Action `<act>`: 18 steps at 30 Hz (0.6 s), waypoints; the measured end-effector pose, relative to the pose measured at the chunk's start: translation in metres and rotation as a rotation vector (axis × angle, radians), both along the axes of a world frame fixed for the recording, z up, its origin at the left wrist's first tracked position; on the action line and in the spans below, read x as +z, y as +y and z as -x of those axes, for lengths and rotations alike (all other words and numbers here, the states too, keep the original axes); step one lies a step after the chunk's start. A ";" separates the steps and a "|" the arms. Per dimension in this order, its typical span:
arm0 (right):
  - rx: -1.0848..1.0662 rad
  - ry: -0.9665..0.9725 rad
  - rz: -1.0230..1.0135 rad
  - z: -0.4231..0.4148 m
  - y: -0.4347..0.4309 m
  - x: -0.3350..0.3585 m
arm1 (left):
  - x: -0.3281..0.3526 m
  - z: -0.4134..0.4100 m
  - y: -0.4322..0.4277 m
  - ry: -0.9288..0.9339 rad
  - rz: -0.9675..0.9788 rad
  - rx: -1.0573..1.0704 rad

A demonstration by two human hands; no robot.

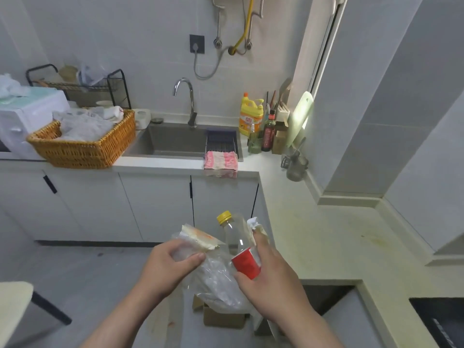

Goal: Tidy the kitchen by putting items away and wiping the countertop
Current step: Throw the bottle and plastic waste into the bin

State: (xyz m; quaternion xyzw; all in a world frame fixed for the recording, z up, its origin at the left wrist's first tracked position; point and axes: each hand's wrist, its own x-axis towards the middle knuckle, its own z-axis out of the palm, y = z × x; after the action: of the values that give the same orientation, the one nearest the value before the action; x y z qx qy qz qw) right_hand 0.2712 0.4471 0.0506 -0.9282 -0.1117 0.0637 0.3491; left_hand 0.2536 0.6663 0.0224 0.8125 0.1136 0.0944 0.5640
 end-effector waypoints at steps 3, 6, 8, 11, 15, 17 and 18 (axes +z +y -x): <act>0.004 0.023 0.008 -0.049 0.004 -0.009 | -0.005 -0.046 0.003 0.019 -0.014 0.014; 0.014 0.034 0.004 -0.091 0.006 -0.015 | -0.009 -0.085 0.005 0.048 -0.017 0.025; 0.020 0.049 0.017 -0.116 0.008 -0.019 | -0.010 -0.109 0.005 0.060 -0.013 0.026; 0.023 0.061 0.032 -0.149 0.011 -0.025 | -0.015 -0.143 0.007 0.077 -0.003 0.041; 0.012 0.109 0.048 -0.186 0.018 -0.038 | -0.029 -0.186 0.014 0.124 0.007 0.044; -0.002 0.140 0.044 -0.203 0.024 -0.044 | -0.036 -0.205 0.019 0.140 0.013 0.032; -0.011 0.149 0.040 -0.210 0.028 -0.048 | -0.040 -0.213 0.021 0.153 0.017 0.028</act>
State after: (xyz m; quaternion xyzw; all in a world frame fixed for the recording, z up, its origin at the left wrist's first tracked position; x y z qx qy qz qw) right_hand 0.4815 0.4748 0.0030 -0.9282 -0.0791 0.1330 0.3383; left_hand 0.4671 0.6878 -0.0180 0.8109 0.1684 0.0391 0.5591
